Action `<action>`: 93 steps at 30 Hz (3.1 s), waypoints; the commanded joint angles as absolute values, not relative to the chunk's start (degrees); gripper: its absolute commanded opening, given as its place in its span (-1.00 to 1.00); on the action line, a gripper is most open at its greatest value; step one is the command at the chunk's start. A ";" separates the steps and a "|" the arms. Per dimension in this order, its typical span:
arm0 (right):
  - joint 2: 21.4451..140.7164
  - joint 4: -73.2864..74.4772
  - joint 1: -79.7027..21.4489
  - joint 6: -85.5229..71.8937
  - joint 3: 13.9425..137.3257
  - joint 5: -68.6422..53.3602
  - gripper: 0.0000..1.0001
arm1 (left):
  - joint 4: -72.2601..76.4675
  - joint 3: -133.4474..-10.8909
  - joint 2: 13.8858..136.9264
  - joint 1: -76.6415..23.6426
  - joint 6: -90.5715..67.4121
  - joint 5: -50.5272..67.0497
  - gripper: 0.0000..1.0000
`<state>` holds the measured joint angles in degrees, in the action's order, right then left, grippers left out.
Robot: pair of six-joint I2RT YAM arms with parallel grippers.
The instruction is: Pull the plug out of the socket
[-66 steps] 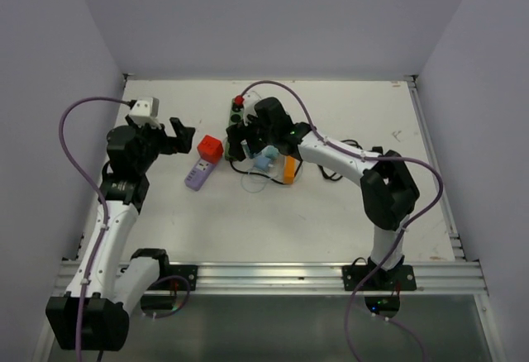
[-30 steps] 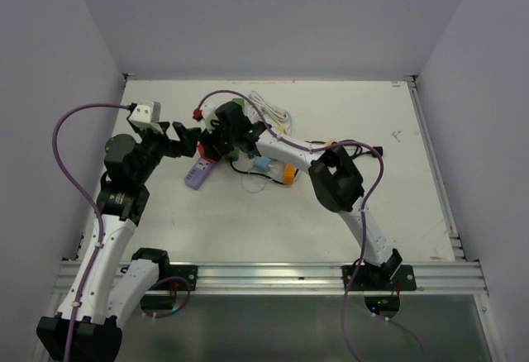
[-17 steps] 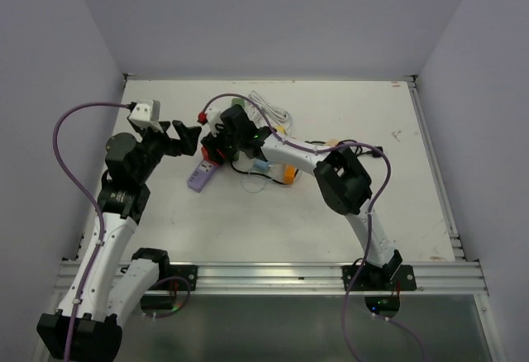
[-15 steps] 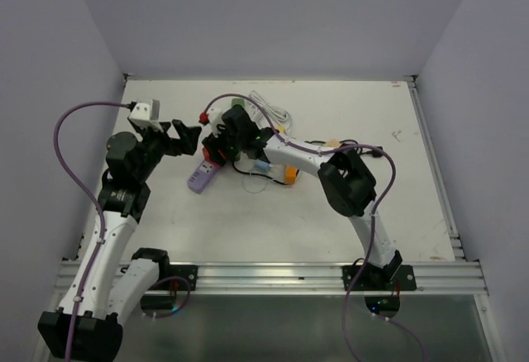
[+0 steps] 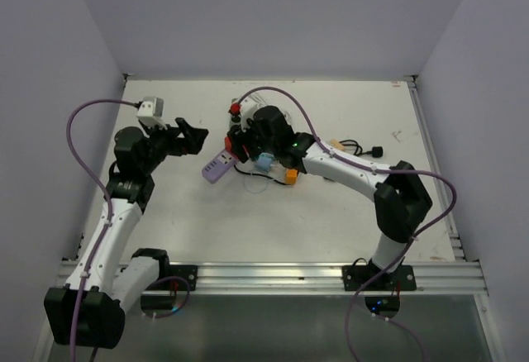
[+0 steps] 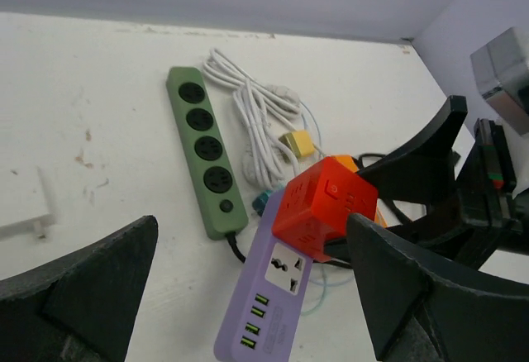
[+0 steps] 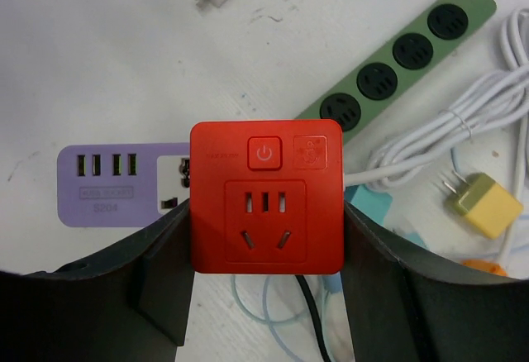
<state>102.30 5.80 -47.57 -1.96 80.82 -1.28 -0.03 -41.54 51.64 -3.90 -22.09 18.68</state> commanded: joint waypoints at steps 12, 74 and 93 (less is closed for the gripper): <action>82.53 -3.69 -41.67 -6.68 64.26 0.89 -1.00 | 13.88 -31.74 55.63 -6.59 -33.92 41.38 0.93; 81.57 -16.78 -43.07 -10.11 53.53 -5.80 -1.00 | 36.19 -20.93 72.07 -18.02 -42.58 37.26 -1.00; 80.86 -23.82 -42.98 -12.30 47.99 -0.97 -1.00 | 51.60 -19.51 76.11 -12.57 -55.64 42.81 -1.00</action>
